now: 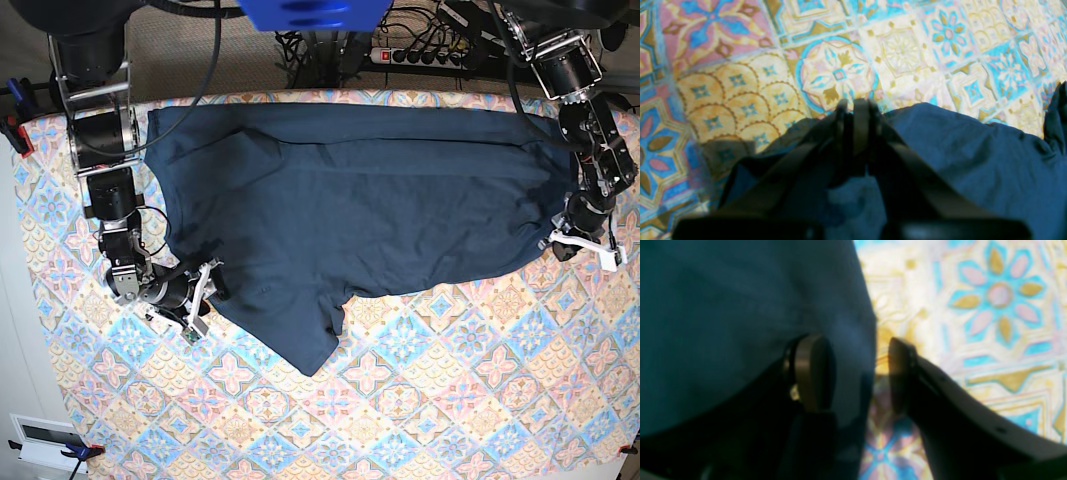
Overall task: Layout the t-shirt on the table in an organized manner, then fold the t-shirt properly
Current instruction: 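Fold the hem edge over toward the collar with both grippers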
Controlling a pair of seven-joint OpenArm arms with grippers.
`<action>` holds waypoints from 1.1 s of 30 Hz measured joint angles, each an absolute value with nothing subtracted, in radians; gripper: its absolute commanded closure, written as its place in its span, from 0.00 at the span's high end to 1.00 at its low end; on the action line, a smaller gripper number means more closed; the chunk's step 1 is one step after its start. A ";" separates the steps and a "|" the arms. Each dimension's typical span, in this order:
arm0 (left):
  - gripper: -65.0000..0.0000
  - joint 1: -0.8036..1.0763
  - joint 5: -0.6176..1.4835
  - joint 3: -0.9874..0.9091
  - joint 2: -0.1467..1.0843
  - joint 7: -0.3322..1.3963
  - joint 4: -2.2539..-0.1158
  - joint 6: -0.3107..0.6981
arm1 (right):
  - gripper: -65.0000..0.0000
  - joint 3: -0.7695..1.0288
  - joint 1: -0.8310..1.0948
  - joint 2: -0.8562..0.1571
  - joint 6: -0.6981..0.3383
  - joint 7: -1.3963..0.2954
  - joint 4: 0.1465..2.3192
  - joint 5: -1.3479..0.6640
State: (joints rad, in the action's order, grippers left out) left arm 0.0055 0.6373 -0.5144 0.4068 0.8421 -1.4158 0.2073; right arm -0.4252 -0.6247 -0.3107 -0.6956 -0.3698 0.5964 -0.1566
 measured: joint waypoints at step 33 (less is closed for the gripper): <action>0.00 -0.106 0.638 -0.505 0.402 0.841 -1.416 0.209 | 0.00 -0.187 -0.394 -0.350 -0.702 -0.527 1.043 -0.160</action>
State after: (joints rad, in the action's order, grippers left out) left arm -0.1059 0.6376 -0.5053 0.4023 0.8410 -1.4158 0.2092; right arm -0.1875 -0.3943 -0.3504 -0.7017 -0.5274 1.0431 -0.1604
